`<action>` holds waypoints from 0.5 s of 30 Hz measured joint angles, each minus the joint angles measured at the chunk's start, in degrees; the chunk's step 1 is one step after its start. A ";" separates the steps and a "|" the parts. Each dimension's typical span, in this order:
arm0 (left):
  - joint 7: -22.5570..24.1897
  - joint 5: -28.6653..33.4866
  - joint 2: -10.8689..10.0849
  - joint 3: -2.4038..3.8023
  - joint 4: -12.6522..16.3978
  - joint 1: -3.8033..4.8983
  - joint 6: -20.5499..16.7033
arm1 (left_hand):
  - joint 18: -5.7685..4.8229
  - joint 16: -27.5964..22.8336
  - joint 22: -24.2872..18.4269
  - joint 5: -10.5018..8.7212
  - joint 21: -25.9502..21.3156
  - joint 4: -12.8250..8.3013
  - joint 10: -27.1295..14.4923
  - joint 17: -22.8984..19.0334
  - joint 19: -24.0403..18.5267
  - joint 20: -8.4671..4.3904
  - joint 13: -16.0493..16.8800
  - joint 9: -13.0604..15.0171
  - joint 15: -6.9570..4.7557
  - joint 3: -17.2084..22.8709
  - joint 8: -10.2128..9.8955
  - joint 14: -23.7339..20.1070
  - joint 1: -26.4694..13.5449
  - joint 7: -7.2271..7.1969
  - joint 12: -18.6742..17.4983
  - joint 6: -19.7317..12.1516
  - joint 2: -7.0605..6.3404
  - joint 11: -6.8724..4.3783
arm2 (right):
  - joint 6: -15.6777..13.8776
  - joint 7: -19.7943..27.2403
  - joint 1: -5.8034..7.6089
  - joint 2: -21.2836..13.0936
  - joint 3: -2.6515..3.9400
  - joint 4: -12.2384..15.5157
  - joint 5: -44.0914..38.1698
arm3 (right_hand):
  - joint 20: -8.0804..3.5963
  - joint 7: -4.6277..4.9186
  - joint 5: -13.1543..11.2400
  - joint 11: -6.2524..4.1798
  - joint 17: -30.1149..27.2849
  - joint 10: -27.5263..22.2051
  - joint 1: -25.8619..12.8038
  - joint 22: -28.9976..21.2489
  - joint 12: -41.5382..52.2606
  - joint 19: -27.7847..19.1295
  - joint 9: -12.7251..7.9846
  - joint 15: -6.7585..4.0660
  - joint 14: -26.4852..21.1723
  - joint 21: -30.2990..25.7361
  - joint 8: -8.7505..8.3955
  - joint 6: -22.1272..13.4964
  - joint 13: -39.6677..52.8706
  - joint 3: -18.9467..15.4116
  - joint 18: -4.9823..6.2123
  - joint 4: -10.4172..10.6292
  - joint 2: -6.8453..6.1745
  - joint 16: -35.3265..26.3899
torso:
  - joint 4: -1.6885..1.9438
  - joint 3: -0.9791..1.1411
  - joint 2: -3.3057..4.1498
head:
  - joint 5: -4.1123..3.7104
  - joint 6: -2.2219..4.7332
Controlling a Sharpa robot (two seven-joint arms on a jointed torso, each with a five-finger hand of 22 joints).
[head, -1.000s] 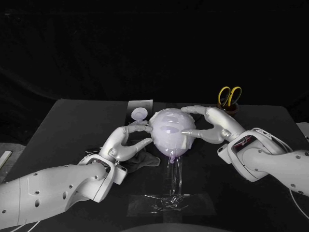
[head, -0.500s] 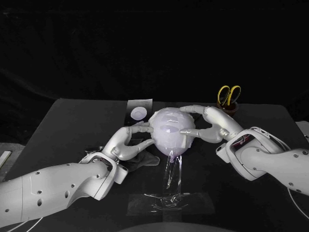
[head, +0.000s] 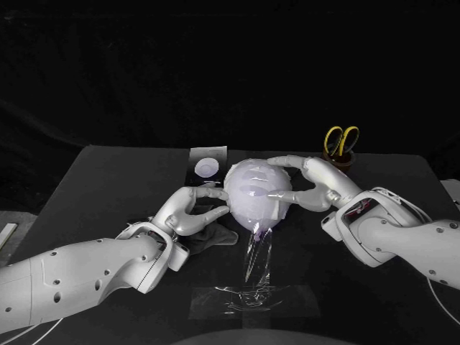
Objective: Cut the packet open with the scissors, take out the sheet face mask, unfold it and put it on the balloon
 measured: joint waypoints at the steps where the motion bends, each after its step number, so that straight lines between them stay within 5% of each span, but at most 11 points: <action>1: -0.07 0.00 -0.07 0.01 0.01 0.03 0.12 | 0.00 0.00 0.00 0.00 0.00 0.00 0.28 0.00 0.00 0.00 0.00 0.00 0.00 0.00 0.00 0.00 0.00 0.00 0.00 0.00 0.00 -0.03 | 0.01 0.00 0.00 0.01 0.00 -0.01 0.00 | 0.00 0.00 0.00 0.00 0.00 0.00 0.00 0.00 0.00 0.00 0.00 0.00 0.00 0.00 0.00 0.00 0.00 0.00 0.00 0.00 0.00 0.00 | 0.00 0.00 0.00 | 0.00 -0.02; 12: -0.51 0.26 -0.64 0.08 0.04 0.20 1.28 | 0.00 0.00 0.00 0.00 0.22 0.00 6.51 0.05 0.00 0.00 0.36 0.21 0.00 0.00 1.19 0.40 0.00 0.19 0.71 1.05 0.00 0.01 | 0.09 -0.04 0.00 0.05 0.00 -0.12 -0.03 | 0.00 0.00 0.00 0.00 0.00 0.00 0.00 0.00 0.00 0.00 0.00 0.00 0.00 0.00 0.00 0.00 0.00 0.00 -0.01 0.00 0.00 0.00 | -0.01 -0.02 0.00 | -0.18 -0.03; 15: -0.54 0.55 -0.94 0.18 0.08 0.25 1.45 | -0.80 -0.22 -0.01 0.00 0.21 -0.01 6.51 0.05 0.00 0.00 0.35 0.27 0.00 0.01 1.47 0.40 0.00 0.19 0.71 1.05 0.00 0.01 | 0.09 -0.04 0.00 0.04 0.00 -0.12 -0.04 | 0.00 0.00 0.00 0.00 0.01 0.00 0.00 0.00 0.00 0.00 0.00 0.00 0.00 0.00 0.00 0.01 0.00 0.00 -0.01 0.00 0.00 0.00 | -0.02 -0.02 0.00 | -0.24 0.07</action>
